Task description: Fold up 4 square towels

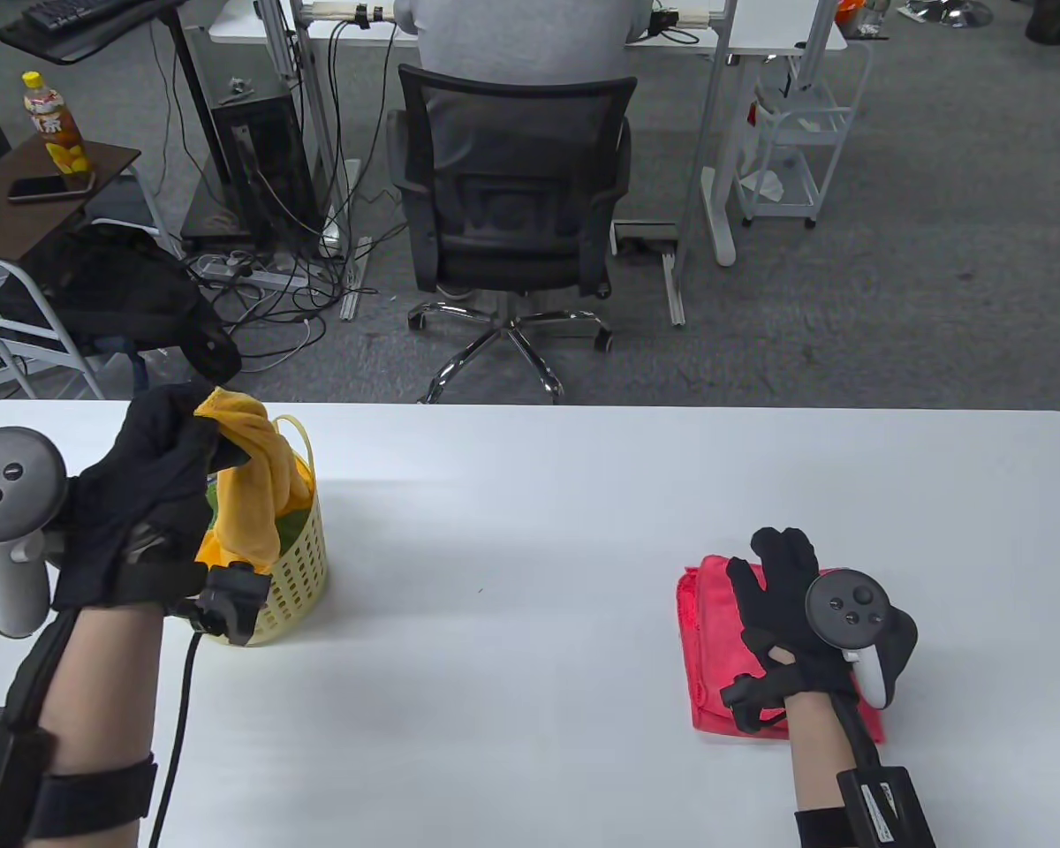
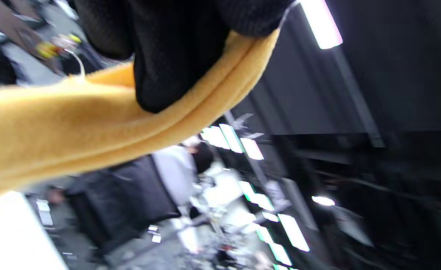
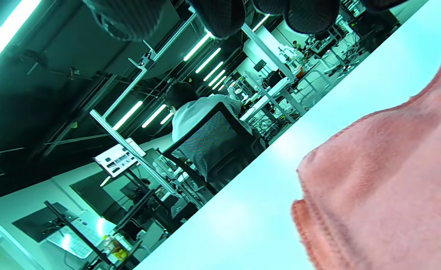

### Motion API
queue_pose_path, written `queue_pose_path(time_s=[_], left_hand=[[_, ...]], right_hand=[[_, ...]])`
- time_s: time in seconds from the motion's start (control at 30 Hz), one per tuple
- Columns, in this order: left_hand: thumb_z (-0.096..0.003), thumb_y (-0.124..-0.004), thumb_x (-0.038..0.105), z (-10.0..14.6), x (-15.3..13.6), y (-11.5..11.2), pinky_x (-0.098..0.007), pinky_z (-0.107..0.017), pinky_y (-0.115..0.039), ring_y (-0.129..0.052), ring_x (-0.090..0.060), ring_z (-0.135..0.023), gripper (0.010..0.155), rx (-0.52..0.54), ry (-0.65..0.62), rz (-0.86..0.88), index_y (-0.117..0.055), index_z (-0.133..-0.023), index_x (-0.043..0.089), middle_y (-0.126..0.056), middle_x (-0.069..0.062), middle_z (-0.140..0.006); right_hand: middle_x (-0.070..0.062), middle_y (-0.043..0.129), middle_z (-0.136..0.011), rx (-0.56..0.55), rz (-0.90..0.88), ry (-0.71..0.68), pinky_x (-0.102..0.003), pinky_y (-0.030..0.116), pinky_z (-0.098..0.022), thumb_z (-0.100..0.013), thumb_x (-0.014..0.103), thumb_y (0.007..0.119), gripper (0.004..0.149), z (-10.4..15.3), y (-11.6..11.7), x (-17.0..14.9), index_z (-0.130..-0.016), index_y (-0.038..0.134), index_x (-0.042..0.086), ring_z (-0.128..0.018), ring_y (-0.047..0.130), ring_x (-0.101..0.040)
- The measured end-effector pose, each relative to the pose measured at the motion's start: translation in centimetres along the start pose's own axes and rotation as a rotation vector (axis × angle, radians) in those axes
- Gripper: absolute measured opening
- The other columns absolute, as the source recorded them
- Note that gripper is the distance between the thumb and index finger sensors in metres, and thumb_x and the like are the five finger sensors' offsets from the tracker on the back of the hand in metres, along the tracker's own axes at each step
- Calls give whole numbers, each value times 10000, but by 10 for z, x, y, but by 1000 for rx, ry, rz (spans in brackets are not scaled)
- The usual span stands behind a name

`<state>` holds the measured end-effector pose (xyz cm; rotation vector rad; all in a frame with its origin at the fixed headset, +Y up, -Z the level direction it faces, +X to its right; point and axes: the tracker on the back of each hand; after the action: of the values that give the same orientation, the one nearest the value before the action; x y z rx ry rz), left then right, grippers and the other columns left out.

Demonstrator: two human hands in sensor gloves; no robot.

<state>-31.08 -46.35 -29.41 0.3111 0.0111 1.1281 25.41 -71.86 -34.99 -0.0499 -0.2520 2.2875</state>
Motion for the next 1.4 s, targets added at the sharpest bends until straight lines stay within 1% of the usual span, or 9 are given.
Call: queue_pose_path(time_s=[0.23, 0.53, 0.63, 0.83, 0.97, 1.0, 1.17, 1.27, 1.4], left_hand=[[-550, -658, 359, 13, 48, -24, -429, -844, -642, -959, -194, -915, 418, -84, -232, 224, -663, -968, 378, -830, 50, -1028], [-554, -644, 364, -16, 59, -68, -423, -898, -533, -828, -190, -1048, 421, -208, -305, 518, -632, -974, 395, -740, 84, -1101], [-553, -645, 368, -23, 51, -88, -423, -900, -526, -821, -191, -1055, 421, -220, -302, 443, -631, -972, 398, -739, 91, -1102], [-535, -662, 348, -10, 1, -147, -430, -882, -527, -801, -220, -1053, 421, -301, -265, 306, -658, -956, 371, -747, 68, -1091], [-532, -696, 353, 37, -60, -193, -468, -832, -618, -948, -241, -901, 416, -538, -246, -24, -708, -948, 353, -840, 27, -1024], [-532, -713, 357, 53, -82, -207, -493, -823, -623, -960, -249, -879, 412, -655, -226, -137, -729, -944, 353, -858, 21, -1013], [-545, -732, 384, 110, -167, -250, -553, -837, -555, -850, -298, -977, 473, -1043, -49, -509, -708, -1018, 391, -748, -17, -1113], [-543, -736, 391, 120, -188, -247, -551, -834, -559, -847, -301, -976, 546, -1038, -25, -516, -649, -1081, 351, -743, -25, -1113], [-547, -748, 408, 110, -185, -224, -549, -830, -564, -863, -296, -956, 532, -858, -15, -454, -678, -1068, 328, -774, -17, -1089]], right_hand=[[-407, 390, -1124, 4, -50, -33, -771, 480, -616, -551, 414, 698, 675, 3, -2, 9, -1079, 562, 15, -960, 528, -596], [-407, 392, -1123, -5, -87, -39, -771, 480, -615, -551, 415, 697, 675, 3, -7, 10, -1078, 563, 15, -959, 529, -596], [-409, 393, -1122, -6, -92, -34, -771, 480, -614, -552, 413, 697, 673, 2, -8, 9, -1077, 564, 13, -958, 529, -596], [-413, 392, -1121, 6, -86, -32, -772, 480, -613, -553, 413, 696, 673, 2, -6, 9, -1077, 566, 12, -957, 529, -599], [-411, 397, -1121, 28, -78, -42, -772, 479, -613, -553, 414, 696, 674, 3, -2, 13, -1077, 569, 10, -957, 530, -598], [-410, 400, -1122, 44, -76, -48, -772, 480, -613, -554, 415, 695, 672, 3, 1, 15, -1076, 571, 11, -956, 531, -600], [-411, 407, -1121, 105, -51, -73, -775, 477, -611, -556, 416, 693, 669, 5, 17, 24, -1075, 578, 10, -957, 527, -603], [-410, 410, -1122, 149, -1, -94, -777, 472, -612, -556, 415, 694, 667, 9, 27, 30, -1075, 582, 12, -958, 524, -605], [-391, 523, -1105, 230, 66, -128, -780, 474, -612, -548, 388, 739, 621, 14, 39, 43, -1053, 653, 38, -931, 610, -582]])
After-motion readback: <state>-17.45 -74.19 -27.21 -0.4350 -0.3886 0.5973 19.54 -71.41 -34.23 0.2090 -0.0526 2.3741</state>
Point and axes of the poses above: the tracker on the back of each hand, its own x axis roughly to the thumb side, its own z axis roughly from the fingertips to the wrist, y = z × x
